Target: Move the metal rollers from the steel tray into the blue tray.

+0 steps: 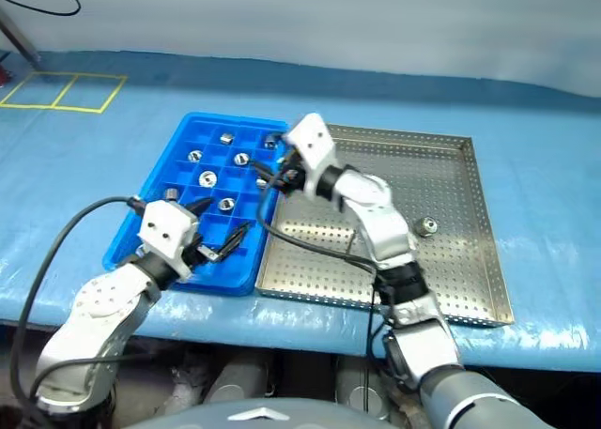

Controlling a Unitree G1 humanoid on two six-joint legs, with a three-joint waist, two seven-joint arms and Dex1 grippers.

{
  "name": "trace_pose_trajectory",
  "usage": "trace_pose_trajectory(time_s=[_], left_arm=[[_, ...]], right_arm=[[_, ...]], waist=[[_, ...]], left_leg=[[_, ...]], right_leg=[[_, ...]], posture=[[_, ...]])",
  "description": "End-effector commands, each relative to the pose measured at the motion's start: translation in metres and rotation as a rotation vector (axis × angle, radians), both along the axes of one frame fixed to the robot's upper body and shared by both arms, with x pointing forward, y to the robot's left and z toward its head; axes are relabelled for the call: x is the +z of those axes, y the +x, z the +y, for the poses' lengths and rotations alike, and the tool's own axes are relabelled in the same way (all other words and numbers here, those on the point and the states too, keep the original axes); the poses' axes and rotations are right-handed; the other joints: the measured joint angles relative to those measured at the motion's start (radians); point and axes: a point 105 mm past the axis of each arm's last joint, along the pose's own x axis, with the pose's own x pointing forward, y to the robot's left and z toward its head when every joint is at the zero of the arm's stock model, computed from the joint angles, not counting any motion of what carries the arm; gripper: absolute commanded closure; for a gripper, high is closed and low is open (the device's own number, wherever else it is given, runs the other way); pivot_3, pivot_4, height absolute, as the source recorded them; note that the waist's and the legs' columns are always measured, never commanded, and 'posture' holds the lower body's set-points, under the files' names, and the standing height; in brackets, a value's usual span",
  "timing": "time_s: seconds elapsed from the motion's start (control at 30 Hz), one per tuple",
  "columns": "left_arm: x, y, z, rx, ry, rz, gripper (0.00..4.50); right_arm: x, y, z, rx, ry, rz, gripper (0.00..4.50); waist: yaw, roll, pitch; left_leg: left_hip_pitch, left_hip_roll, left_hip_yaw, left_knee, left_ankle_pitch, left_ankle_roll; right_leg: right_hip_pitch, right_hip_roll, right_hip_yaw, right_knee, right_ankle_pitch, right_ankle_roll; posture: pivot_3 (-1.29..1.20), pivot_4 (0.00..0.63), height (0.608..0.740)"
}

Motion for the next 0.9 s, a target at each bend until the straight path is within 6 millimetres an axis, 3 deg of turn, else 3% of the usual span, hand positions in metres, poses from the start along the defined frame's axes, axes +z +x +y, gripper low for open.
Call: trace_pose_trajectory(time_s=[0.03, 0.17, 0.27, 0.4, 0.67, 0.9], left_arm=[[0.01, 0.009, -0.017, -0.091, -0.009, -0.042, 0.38], [0.014, 0.02, -0.034, -0.172, -0.014, -0.057, 0.38], [0.016, 0.023, -0.046, -0.222, -0.017, -0.068, 0.38], [0.016, 0.024, -0.053, -0.251, -0.012, -0.071, 0.38], [0.011, 0.02, -0.043, -0.216, 0.0, -0.058, 0.38], [0.006, 0.018, -0.036, -0.184, 0.002, -0.047, 0.38]], right_arm=[[0.004, -0.012, -0.038, -0.131, -0.059, -0.023, 0.84], [-0.014, -0.019, -0.082, -0.283, -0.103, 0.055, 0.84], [-0.028, -0.01, -0.112, -0.437, -0.002, 0.14, 0.84], [-0.051, 0.0, -0.136, -0.563, 0.067, 0.231, 0.84], [-0.077, 0.008, -0.13, -0.569, 0.101, 0.319, 0.84], [-0.08, 0.01, -0.117, -0.529, 0.11, 0.337, 0.84]], waist=[[-0.02, 0.0, 0.0], [-0.067, 0.0, 0.0], [-0.102, 0.0, 0.0], [-0.135, -0.001, 0.0], [-0.167, -0.001, 0.0], [-0.157, -0.001, 0.0]], left_leg=[[0.0, 0.001, 0.0, 0.0, 0.0, 0.0], [0.002, 0.002, 0.005, -0.001, 0.0, 0.0], [0.003, 0.002, 0.012, 0.0, -0.001, 0.002], [0.004, 0.001, 0.019, 0.002, -0.001, 0.006], [0.004, 0.001, 0.023, 0.002, -0.001, 0.008], [0.005, 0.001, 0.022, 0.003, -0.001, 0.009]], right_leg=[[0.0, 0.001, 0.0, 0.0, 0.0, 0.0], [0.0, 0.001, 0.004, 0.001, -0.001, 0.002], [0.0, 0.003, 0.011, 0.001, -0.001, 0.008], [0.002, 0.004, 0.018, 0.001, 0.001, 0.013], [0.002, 0.005, 0.023, 0.001, 0.003, 0.015], [0.0, 0.005, 0.024, 0.0, 0.003, 0.016]], posture=[[-0.15, 0.15, 0.74], [-0.21, 0.15, 0.74], [-0.23, 0.15, 0.74], [-0.23, 0.15, 0.74], [-0.18, 0.15, 0.74], [-0.17, 0.15, 0.74]])
